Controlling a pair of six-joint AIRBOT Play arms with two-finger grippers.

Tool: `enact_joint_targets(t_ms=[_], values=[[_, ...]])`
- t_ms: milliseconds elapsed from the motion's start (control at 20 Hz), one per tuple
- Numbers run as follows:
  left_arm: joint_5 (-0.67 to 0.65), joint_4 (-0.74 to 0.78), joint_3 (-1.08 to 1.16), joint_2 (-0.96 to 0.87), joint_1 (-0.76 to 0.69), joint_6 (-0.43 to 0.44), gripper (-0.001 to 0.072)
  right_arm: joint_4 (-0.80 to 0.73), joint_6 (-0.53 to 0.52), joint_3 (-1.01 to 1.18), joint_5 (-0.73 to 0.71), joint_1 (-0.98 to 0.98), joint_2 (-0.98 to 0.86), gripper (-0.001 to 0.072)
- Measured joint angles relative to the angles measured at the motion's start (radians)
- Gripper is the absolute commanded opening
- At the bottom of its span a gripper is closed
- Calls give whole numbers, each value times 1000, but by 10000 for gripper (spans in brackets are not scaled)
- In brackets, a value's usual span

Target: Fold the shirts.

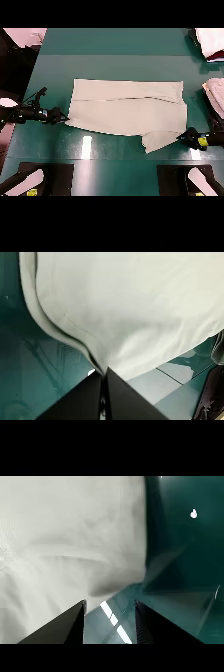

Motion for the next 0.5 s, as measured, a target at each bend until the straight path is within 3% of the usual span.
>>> enact_joint_targets(t_ms=[50,100,200,500], values=[[-1,0,1,0,0,0,25,5,6,-2,-11,23,0,303],[-6,-1,1,0,0,0,25,8,11,0,-26,47,-1,299],[-11,-1,1,0,0,0,25,7,18,11,-54,91,-2,19],[-23,2,1,27,0,5,24,-5,24,107,-11,156,44,19]])
